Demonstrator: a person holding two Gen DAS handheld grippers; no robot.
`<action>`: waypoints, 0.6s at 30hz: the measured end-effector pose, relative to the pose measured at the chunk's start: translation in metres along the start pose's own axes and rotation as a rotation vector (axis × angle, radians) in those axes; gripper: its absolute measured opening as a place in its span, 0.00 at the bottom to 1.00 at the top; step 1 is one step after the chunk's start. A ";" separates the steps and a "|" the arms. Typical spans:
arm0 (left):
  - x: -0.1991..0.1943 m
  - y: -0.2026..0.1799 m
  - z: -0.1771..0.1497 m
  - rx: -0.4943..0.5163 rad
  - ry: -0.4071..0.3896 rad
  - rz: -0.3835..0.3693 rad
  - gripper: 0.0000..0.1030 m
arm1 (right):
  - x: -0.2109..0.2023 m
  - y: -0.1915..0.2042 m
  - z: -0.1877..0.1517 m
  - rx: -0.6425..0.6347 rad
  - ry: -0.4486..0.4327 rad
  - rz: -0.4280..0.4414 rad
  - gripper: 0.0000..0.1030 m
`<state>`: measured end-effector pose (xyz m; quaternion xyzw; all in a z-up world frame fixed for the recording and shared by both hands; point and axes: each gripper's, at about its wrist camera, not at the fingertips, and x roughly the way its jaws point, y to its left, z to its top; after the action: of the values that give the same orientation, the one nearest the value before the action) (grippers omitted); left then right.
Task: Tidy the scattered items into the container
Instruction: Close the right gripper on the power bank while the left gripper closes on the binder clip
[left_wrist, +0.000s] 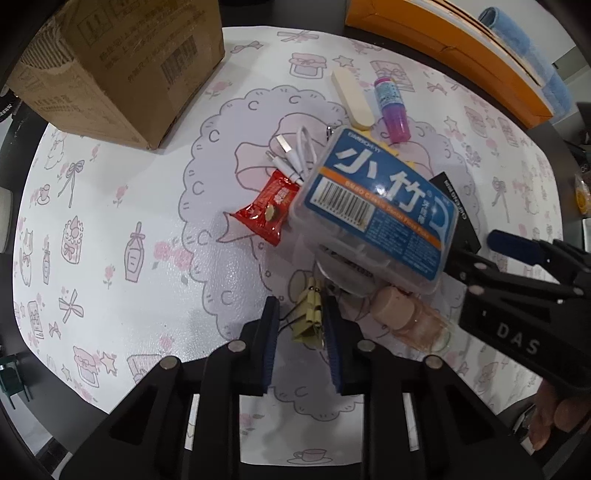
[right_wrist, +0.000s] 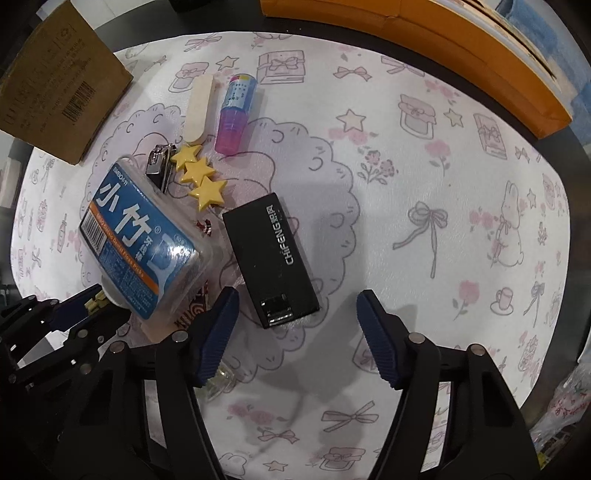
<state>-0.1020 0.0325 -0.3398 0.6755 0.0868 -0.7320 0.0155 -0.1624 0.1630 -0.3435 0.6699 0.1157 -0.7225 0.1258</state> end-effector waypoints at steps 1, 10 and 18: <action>0.001 0.001 0.001 0.004 0.000 -0.002 0.23 | 0.001 0.003 0.001 -0.005 0.002 -0.012 0.65; 0.004 0.010 0.000 0.001 0.013 -0.005 0.22 | -0.001 0.015 0.002 0.028 0.002 -0.014 0.38; -0.003 0.010 -0.003 0.015 0.027 0.019 0.21 | -0.003 0.019 -0.003 0.079 0.014 0.004 0.36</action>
<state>-0.0976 0.0228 -0.3379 0.6862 0.0749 -0.7234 0.0164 -0.1528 0.1462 -0.3403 0.6795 0.0865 -0.7216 0.1001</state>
